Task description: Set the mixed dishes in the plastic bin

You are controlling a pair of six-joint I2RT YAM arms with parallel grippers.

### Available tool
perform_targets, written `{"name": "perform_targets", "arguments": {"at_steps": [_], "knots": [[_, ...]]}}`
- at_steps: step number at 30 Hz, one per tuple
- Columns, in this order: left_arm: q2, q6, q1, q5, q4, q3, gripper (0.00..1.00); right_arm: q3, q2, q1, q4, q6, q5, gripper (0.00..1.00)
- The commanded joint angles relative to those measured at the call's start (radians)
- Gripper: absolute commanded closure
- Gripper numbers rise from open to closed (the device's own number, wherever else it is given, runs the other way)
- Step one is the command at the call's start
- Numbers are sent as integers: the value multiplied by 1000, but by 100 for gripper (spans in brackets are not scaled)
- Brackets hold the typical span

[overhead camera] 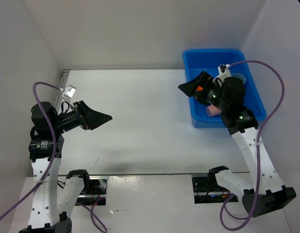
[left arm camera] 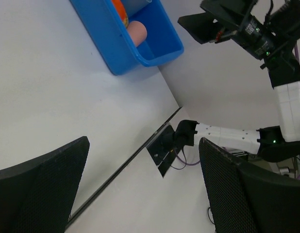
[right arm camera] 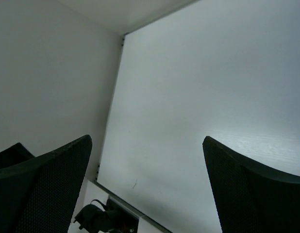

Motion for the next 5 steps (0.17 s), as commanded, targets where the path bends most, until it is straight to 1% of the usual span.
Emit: {"name": "perform_targets", "arguments": {"at_steps": [1, 3, 5], "knots": [[-13, -50, -4, 32, 75, -1, 0, 15, -89, 0, 79, -1, 9, 0], [-13, -63, -4, 19, 88, 18, 0, 15, -89, 0, 109, -24, -28, 0], [4, -52, -4, 8, 88, 38, 0, 26, -53, 0, 134, -41, -28, 0]]}}
